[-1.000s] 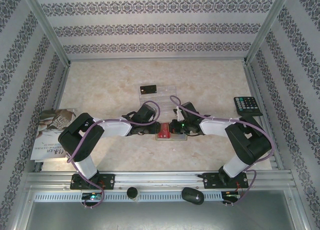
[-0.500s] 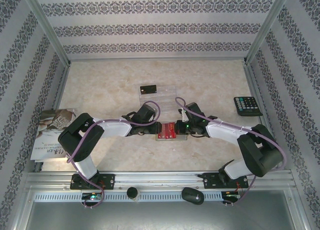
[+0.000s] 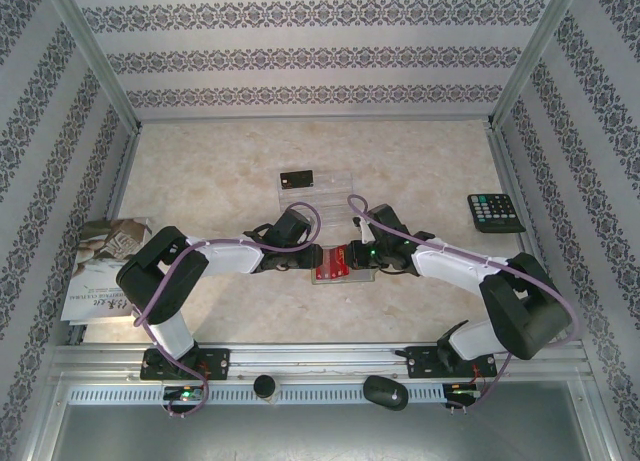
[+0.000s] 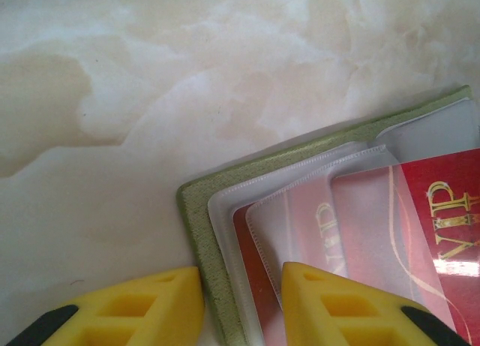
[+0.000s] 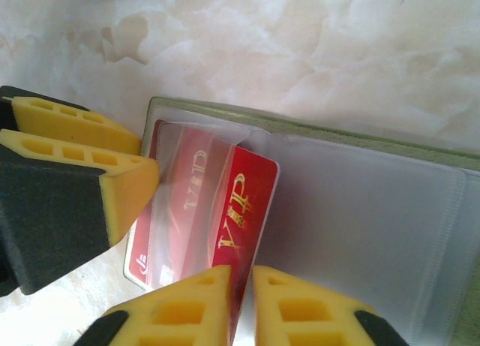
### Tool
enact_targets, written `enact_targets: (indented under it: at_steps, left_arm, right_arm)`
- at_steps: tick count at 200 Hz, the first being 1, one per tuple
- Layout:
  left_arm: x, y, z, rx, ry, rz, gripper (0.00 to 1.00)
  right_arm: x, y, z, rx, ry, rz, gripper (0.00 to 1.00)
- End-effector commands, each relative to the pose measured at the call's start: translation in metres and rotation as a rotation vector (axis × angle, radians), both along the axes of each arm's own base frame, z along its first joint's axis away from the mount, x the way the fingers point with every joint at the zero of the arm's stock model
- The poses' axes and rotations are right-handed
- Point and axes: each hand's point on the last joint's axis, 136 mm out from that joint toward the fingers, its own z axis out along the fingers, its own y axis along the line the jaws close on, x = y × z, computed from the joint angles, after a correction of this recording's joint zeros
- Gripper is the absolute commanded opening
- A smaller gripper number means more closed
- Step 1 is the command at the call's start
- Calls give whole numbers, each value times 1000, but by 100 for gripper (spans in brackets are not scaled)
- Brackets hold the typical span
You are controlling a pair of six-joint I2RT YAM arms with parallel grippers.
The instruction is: Take the credit cards out of the card holder
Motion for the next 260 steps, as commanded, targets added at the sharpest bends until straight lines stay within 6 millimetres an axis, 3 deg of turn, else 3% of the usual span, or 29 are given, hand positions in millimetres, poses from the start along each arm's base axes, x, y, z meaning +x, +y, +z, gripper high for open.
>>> enact_targets:
  at_steps: [1, 25, 69, 121, 209, 260]
  left_arm:
    - [-46, 35, -74, 184, 200, -20, 35]
    - [-46, 35, -74, 183, 202, -20, 35]
    - [-47, 36, -74, 186, 201, -19, 35]
    - [-47, 33, -76, 180, 210, -29, 34]
    - [-48, 34, -78, 182, 212, -34, 33]
    - [-49, 32, -79, 180, 218, -40, 34]
  right_arm:
    - [4, 17, 10, 55, -18, 36, 19]
    - [5, 20, 7, 67, -4, 34, 23]
    - [6, 17, -5, 45, 25, 10, 22]
    - [8, 24, 7, 121, 6, 10, 25]
    - [7, -4, -30, -39, 81, -71, 30]
    - [8, 12, -24, 48, 73, -24, 31]
